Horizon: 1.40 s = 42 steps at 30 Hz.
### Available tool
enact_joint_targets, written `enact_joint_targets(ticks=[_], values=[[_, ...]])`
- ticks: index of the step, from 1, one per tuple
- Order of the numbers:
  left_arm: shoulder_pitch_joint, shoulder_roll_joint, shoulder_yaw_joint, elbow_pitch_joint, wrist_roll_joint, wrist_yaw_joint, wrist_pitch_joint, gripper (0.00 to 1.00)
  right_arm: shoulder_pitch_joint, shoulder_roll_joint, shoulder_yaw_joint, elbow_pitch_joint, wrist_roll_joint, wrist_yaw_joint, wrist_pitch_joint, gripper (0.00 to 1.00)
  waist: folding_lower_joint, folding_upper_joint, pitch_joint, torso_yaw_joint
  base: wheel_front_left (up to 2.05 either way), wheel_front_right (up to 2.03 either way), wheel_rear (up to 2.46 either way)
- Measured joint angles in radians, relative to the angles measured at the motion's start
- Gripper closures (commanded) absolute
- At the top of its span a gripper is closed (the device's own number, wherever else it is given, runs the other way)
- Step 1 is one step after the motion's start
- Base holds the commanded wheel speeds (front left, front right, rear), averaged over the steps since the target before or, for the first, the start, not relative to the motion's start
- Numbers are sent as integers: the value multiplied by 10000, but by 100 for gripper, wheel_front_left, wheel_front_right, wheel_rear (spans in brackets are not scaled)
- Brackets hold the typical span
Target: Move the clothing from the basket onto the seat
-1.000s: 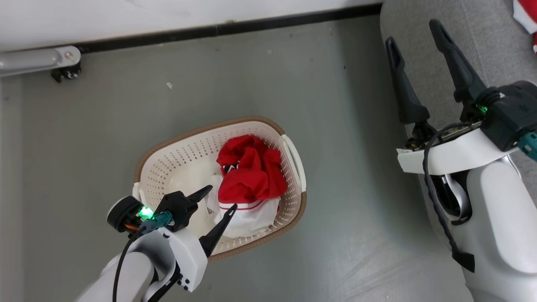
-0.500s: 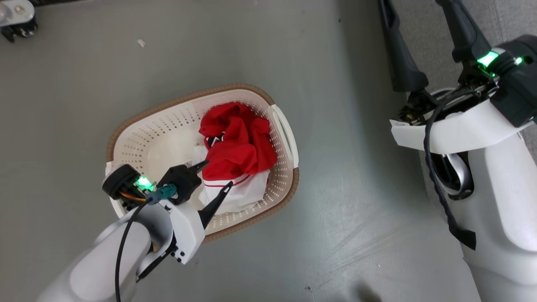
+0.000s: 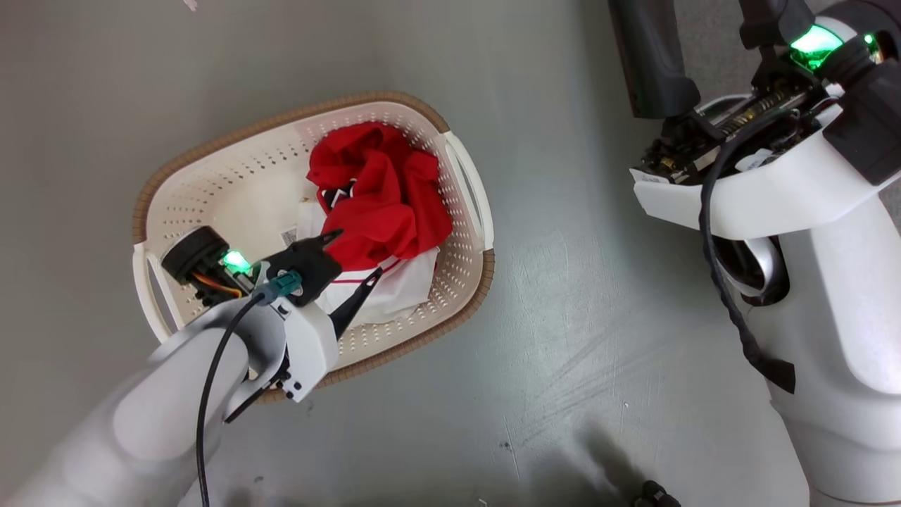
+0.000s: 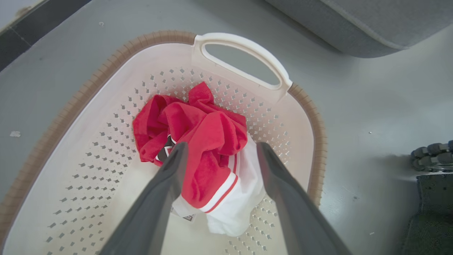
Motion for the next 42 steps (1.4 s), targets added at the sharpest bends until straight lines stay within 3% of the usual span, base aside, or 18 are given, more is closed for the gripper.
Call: enact_joint_targets(ticks=[30, 31, 32, 33, 42], values=[[-2160, 92, -1254, 1534, 382, 0, 242, 0, -939, -2, 40, -144, 412, 0, 0, 0, 0, 0, 1755, -459, 0, 0, 0], [-2192, 90, -1290, 1557, 382, 0, 242, 54, -985, -2, 40, -148, 412, 0, 0, 0, 0, 0, 1788, -476, 0, 0, 0], [-2220, 88, -1329, 1563, 382, 0, 240, 90, -1058, -2, 38, -148, 412, 0, 0, 0, 0, 0, 1819, -492, 0, 0, 0], [-2251, 81, -1377, 1570, 382, 0, 240, 100, -1103, -2, 31, -159, 414, 0, 0, 0, 0, 0, 1847, -508, 0, 0, 0], [-2409, -61, -1478, 1615, 159, 0, -2, 100, -1156, -2, -109, -111, 474, 0, -2, 0, 0, 0, 1869, -510, 0, 0, 0]])
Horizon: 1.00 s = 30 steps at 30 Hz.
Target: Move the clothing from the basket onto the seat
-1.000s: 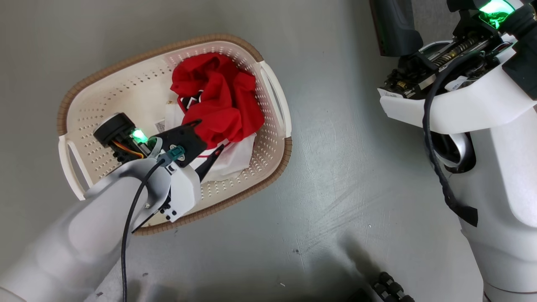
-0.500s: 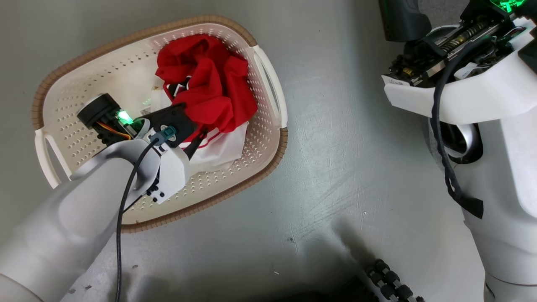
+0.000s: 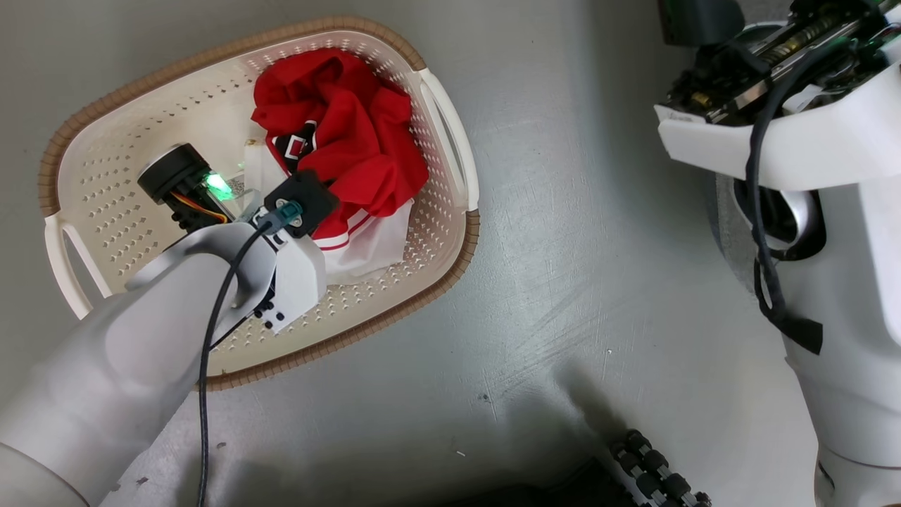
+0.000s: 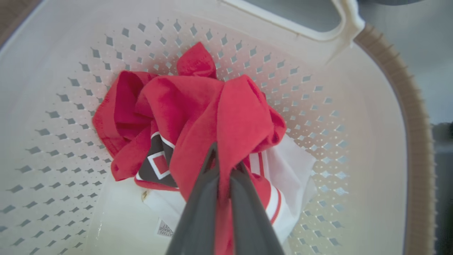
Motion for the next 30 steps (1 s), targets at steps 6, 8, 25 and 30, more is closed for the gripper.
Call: enact_joint_targets(ticks=[6, 8, 25, 30], values=[[0, -115, 192, 0, -472, 0, -190, 100, -130, 0, -84, 59, -35, 0, 0, 0, 0, 0, -88, 73, 0, 0, 0], [4, -150, 290, -6, -644, 0, -341, 100, -130, 0, -115, 102, -88, 0, 0, 0, 0, 0, -137, 112, 0, 0, 0], [647, -54, 1323, -364, -1835, 0, -1733, 100, -126, -4, -368, 456, -554, 0, 0, 0, 0, 0, -968, 584, 0, 0, 0], [989, -65, 1659, -512, -2119, 0, -2222, 100, -90, -4, -466, 633, -633, 0, 0, 0, 0, 0, -1327, 718, 0, 0, 0]])
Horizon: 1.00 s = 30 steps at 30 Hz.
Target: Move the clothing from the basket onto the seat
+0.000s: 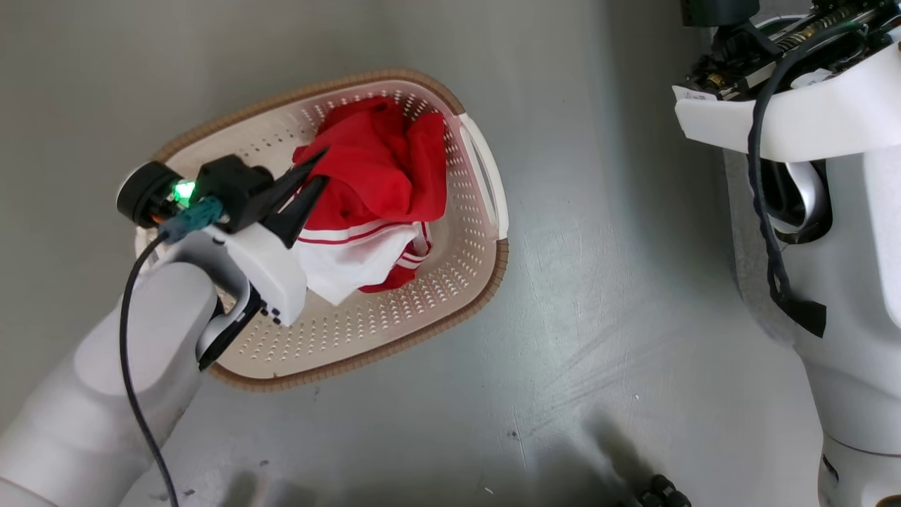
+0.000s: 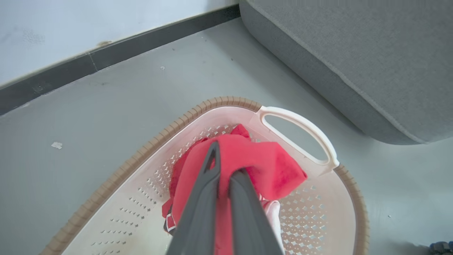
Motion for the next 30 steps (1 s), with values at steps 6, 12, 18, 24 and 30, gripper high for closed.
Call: enact_joint_targets(ticks=[6, 12, 18, 24, 30], values=[[526, 27, 328, -192, -362, 15, -343, 100, 282, -2, -148, 213, -86, 0, 0, 0, 0, 0, -508, 160, 0, 0, 0], [1065, 15, 711, -424, -587, 104, -516, 100, 770, -4, -282, 506, -236, 0, 0, 0, 0, 0, -1090, 326, 0, 0, 0], [1579, -23, 1154, -740, -951, 205, -593, 100, 1190, -4, -311, 777, -282, 0, 0, 0, 0, 0, -1734, 511, 0, 0, 0], [2129, -54, 1515, -1047, -1114, 282, -602, 100, 1483, -2, -303, 991, -405, 0, 0, 0, 0, 0, -2403, 704, 0, 0, 0], [2566, -92, 2140, -1670, -1137, 366, -602, 100, 1929, -2, -316, 1195, -510, 0, 0, 0, 0, 0, -3085, 889, 0, 0, 0]])
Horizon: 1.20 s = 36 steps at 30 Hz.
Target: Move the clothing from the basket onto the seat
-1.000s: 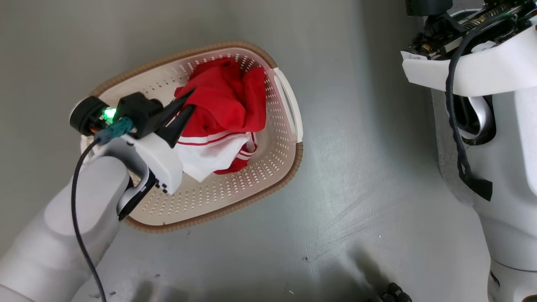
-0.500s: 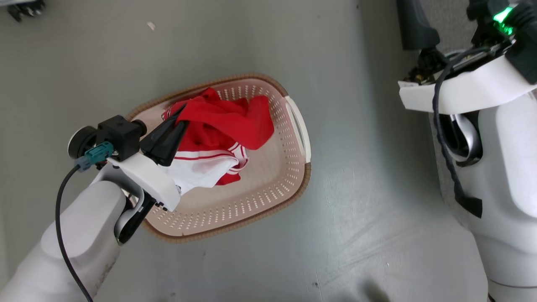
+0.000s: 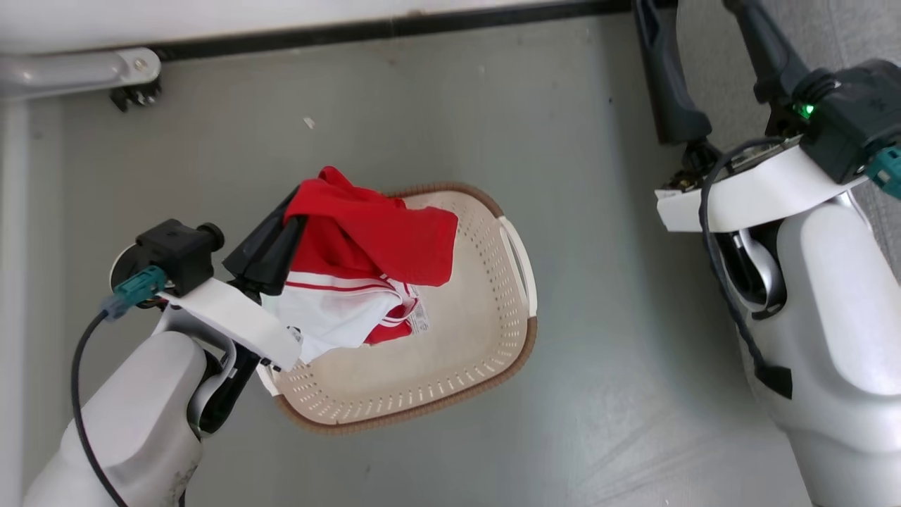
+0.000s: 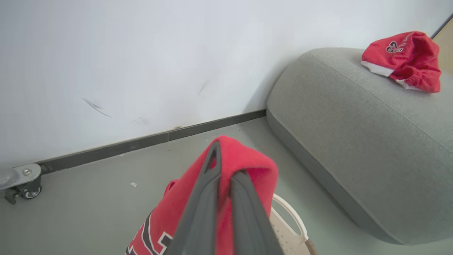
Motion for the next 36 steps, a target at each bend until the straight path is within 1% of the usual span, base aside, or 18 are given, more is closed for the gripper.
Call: enact_joint_targets(ticks=[6, 16, 28, 36], values=[[371, -12, 631, -614, 15, 4, -2, 100, 488, 0, -63, 232, -8, 0, 0, 0, 0, 0, -664, 168, 0, 0, 0], [890, 194, 1246, -1386, 224, 46, -2, 100, 1363, 8, -146, 552, 15, 0, 0, 0, 0, 0, -1723, 371, 0, 0, 0], [1496, 272, 1607, -1964, 372, 192, -2, 100, 2399, 17, -305, 863, 184, 0, 0, 0, 0, 0, -2849, 483, 0, 0, 0], [1780, 272, 1737, -2370, 368, 236, -2, 100, 2866, 23, -313, 947, 284, 0, 2, 0, 0, 0, -3407, 525, 0, 0, 0]])
